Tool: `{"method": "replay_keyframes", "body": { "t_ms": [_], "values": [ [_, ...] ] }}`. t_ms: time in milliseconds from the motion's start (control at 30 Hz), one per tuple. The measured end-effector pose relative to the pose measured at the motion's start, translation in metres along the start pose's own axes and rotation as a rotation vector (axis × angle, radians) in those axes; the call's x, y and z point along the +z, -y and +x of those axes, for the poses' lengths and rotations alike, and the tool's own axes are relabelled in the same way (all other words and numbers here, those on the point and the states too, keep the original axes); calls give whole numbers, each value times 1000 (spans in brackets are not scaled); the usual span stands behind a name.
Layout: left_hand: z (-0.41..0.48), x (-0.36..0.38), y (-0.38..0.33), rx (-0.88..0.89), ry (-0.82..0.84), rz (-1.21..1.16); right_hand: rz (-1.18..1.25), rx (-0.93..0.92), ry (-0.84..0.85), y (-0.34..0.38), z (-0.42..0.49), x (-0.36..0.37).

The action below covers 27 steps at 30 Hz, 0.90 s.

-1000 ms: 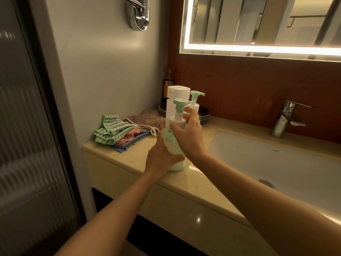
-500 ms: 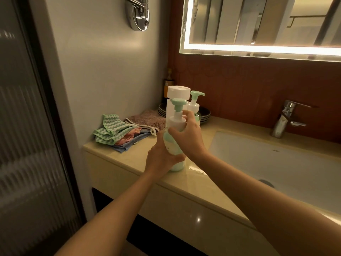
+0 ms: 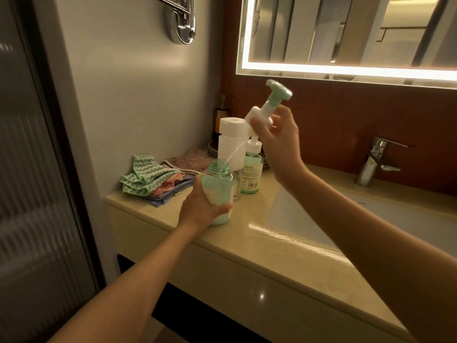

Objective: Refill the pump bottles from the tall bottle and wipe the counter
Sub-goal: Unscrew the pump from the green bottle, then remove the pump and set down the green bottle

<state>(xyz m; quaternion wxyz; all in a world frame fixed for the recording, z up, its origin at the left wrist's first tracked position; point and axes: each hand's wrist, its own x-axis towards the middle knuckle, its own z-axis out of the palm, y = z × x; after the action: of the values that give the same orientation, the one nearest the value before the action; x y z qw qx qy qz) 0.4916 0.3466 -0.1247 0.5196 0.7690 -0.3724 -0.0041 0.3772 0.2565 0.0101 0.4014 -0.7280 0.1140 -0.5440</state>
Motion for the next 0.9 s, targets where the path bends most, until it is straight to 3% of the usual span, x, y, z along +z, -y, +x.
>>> {"method": "replay_keyframes", "body": {
  "t_ms": [200, 267, 400, 533, 667, 900],
  "values": [
    [13, -15, 15, -13, -40, -21, 50, 80, -81, -4, 13, -15],
    [19, -20, 21, -14, -31, -53, -106, 124, 44, -12, 8, -14],
    [25, -24, 28, 9, 9, -160, -298, 427, 439, -34, -15, -5],
    [22, -28, 28, -36, -39, -384, -312, 488, 544, -51, -27, 1],
    [14, -28, 31, -2, -174, -428, -438, 552, 808, -54, -30, 2],
    [0, -22, 35, 31, -236, -382, -690, 493, 810, -74, -49, 13]
  ]
}}
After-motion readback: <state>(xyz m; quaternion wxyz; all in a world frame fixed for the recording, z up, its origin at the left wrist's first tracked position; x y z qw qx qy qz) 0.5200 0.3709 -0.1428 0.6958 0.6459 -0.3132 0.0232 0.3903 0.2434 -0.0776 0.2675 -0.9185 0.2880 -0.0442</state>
